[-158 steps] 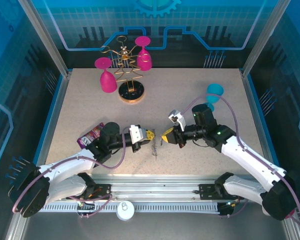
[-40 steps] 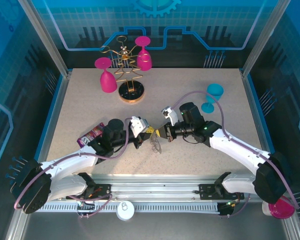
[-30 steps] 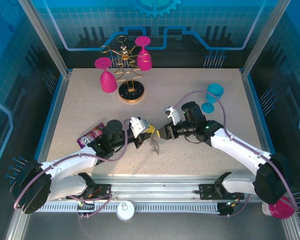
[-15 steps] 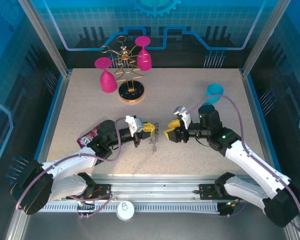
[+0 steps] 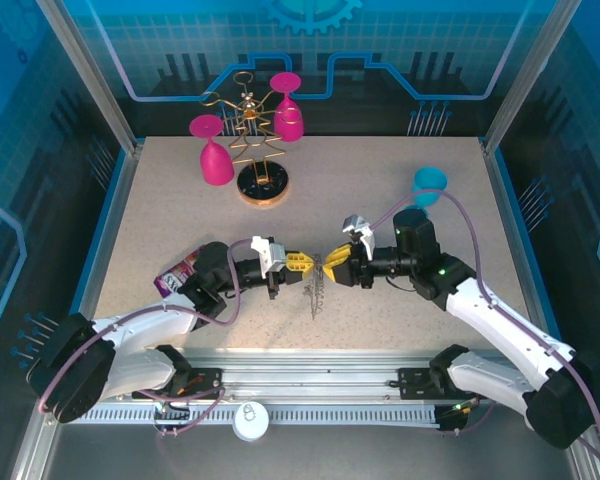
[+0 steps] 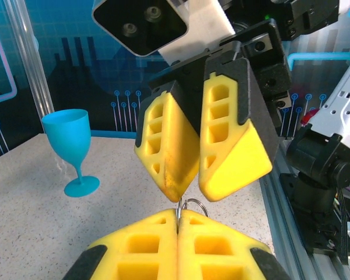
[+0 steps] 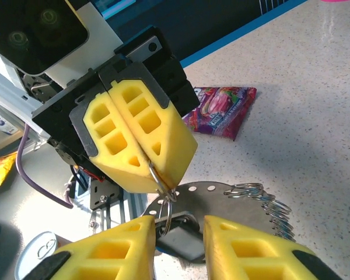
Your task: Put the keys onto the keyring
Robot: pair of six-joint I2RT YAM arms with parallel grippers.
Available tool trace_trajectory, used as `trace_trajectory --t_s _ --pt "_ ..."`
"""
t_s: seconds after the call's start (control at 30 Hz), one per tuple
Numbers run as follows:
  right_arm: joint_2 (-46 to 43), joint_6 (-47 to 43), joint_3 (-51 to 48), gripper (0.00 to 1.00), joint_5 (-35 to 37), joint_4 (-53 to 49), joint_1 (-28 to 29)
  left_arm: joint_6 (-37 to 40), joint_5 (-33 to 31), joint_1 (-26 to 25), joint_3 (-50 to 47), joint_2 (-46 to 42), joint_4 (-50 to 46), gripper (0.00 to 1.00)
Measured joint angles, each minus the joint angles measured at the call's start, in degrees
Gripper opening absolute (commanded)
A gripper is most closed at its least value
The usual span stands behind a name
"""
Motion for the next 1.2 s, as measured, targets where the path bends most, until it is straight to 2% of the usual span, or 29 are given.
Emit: trace_trajectory --t_s 0.13,0.33,0.57,0.63,0.67,0.7,0.77,0.9,1.03,1.2 --pt "1.64 0.96 0.0 0.21 -0.57 0.96 0.46 0.0 0.22 0.0 -0.46 0.0 0.37 0.0" --pt "3.26 2.73 0.0 0.0 -1.25 2.32 1.16 0.0 0.63 0.0 -0.55 0.0 0.59 0.0" --pt "4.63 4.24 -0.07 0.0 -1.22 4.7 1.62 -0.13 1.05 0.17 -0.55 -0.02 0.61 0.0" --pt "4.63 4.39 -0.07 0.07 -1.09 4.81 1.64 -0.13 1.05 0.22 -0.55 -0.04 0.61 0.0" --pt "4.55 4.35 -0.07 0.16 -0.94 4.68 1.64 -0.13 1.03 0.22 -0.55 -0.09 0.59 0.0" --pt "4.33 4.15 -0.07 0.29 -0.61 4.39 1.64 -0.13 1.03 0.2 -0.55 -0.13 0.59 0.0" --pt "3.32 3.58 -0.13 0.4 1.53 3.19 1.57 -0.13 1.14 0.17 -0.55 -0.26 0.7 0.0" --pt "-1.64 1.18 -1.2 0.48 6.27 1.16 1.29 -0.11 0.68 0.15 -0.55 -0.39 0.9 0.0" --pt "-7.96 -2.71 -4.9 0.5 10.8 1.27 1.29 -0.11 0.09 0.15 -0.55 -0.42 0.9 0.0" --pt "-11.41 -7.63 -11.08 0.51 12.5 5.27 3.39 -0.13 -0.42 0.15 -0.55 -0.42 0.87 0.0"
